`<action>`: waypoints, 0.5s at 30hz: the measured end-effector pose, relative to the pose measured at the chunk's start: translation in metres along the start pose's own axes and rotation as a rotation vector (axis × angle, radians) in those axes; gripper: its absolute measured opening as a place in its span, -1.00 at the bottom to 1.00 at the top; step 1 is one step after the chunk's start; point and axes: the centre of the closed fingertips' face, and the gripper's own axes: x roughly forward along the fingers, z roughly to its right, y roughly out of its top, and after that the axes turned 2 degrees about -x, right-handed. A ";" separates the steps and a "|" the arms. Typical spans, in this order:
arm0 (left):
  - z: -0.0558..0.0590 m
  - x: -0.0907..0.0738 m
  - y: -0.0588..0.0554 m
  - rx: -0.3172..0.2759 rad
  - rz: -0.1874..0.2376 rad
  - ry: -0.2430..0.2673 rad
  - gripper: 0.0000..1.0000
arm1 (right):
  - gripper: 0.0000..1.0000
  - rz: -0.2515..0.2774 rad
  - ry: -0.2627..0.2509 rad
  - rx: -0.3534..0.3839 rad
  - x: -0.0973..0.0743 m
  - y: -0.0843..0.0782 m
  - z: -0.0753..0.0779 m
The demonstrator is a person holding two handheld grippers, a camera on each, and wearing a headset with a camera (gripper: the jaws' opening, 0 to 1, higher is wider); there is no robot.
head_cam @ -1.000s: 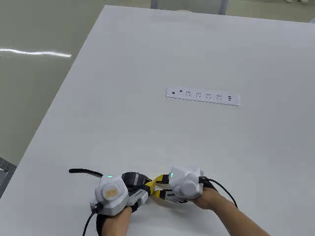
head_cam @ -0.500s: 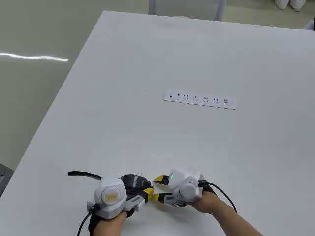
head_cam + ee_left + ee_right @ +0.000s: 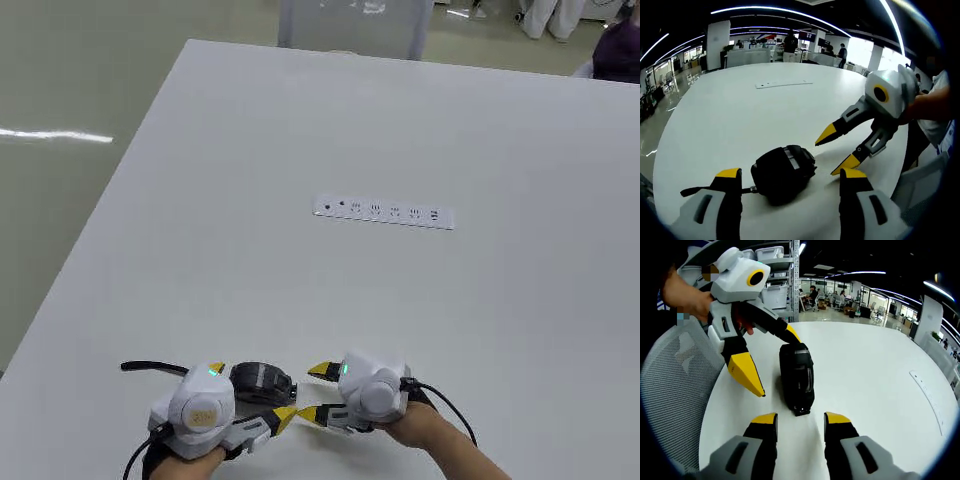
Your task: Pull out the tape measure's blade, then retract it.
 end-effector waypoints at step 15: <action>-0.003 -0.029 0.004 0.050 0.005 -0.053 0.67 | -0.04 0.004 -0.160 0.120 -0.053 0.002 -0.008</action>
